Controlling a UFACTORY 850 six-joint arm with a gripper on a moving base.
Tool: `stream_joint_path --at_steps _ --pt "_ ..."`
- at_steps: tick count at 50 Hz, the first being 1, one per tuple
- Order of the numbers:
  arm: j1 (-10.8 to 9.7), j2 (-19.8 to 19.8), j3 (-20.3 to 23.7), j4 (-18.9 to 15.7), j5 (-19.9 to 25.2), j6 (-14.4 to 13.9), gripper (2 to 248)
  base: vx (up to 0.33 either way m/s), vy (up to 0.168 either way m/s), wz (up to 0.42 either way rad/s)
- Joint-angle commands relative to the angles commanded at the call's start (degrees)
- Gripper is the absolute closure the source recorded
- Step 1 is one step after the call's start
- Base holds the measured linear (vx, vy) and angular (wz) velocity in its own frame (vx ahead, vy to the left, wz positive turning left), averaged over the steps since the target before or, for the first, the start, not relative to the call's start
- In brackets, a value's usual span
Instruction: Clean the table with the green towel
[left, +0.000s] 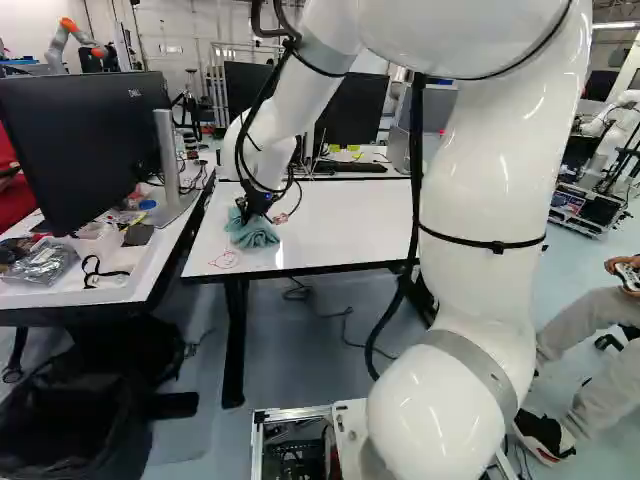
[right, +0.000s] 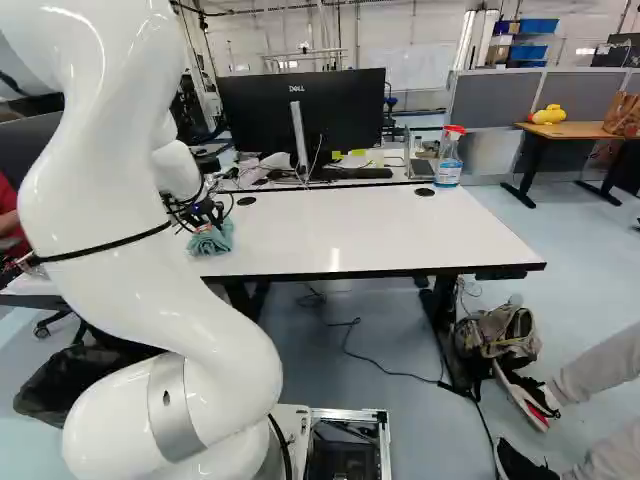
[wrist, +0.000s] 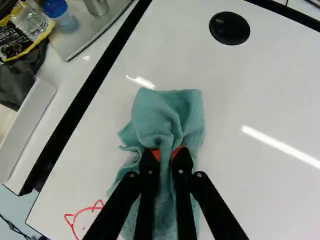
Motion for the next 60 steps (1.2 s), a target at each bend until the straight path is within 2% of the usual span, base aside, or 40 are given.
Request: stream_joint_path --at_steps 4,28,60 --pt "-0.59 0.4 0.49 0.0 0.0 0.0 208 0.0 0.0 0.0" --pt "-0.97 3.35 1.31 0.0 0.0 0.0 208 0.0 0.0 0.0" --pt "-6.88 6.95 0.37 0.0 0.0 0.0 208 0.0 0.0 0.0"
